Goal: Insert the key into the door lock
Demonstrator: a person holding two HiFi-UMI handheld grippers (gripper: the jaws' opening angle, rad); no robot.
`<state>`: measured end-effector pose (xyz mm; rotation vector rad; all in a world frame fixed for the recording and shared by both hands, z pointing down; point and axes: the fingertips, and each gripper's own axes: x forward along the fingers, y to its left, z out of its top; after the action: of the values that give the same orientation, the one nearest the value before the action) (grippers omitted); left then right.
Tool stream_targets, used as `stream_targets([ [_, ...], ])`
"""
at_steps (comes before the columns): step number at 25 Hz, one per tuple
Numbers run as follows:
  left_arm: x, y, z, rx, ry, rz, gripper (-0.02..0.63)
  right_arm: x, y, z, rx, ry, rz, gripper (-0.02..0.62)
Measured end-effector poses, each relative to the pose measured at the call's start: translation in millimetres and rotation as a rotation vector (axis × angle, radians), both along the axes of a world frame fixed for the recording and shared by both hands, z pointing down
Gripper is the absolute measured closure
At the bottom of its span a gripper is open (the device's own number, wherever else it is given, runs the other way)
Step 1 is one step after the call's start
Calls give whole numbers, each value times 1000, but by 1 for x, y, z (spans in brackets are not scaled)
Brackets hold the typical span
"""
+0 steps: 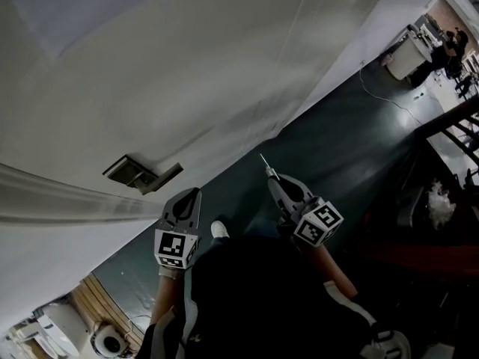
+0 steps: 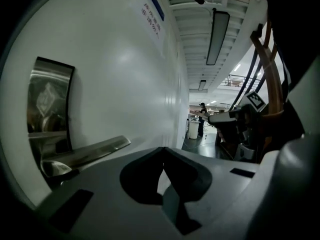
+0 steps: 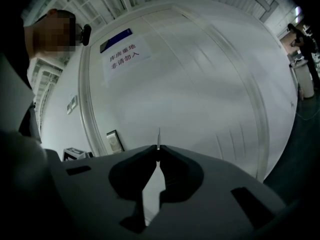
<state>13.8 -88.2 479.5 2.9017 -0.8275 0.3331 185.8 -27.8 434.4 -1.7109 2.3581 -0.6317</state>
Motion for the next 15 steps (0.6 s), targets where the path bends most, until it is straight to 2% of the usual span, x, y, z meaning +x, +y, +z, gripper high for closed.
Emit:
stream_targets([
  [4, -10, -13, 3, -18, -2, -68, 597, -12, -32, -1, -12, -39, -91, 563],
  [8, -16, -23, 4, -26, -14, -151, 597, -24, -66, -1, -22, -81, -222, 563],
  [15, -30, -30, -2, -17, -21, -374, 597, -45, -108, 3, -50, -111, -487, 563],
])
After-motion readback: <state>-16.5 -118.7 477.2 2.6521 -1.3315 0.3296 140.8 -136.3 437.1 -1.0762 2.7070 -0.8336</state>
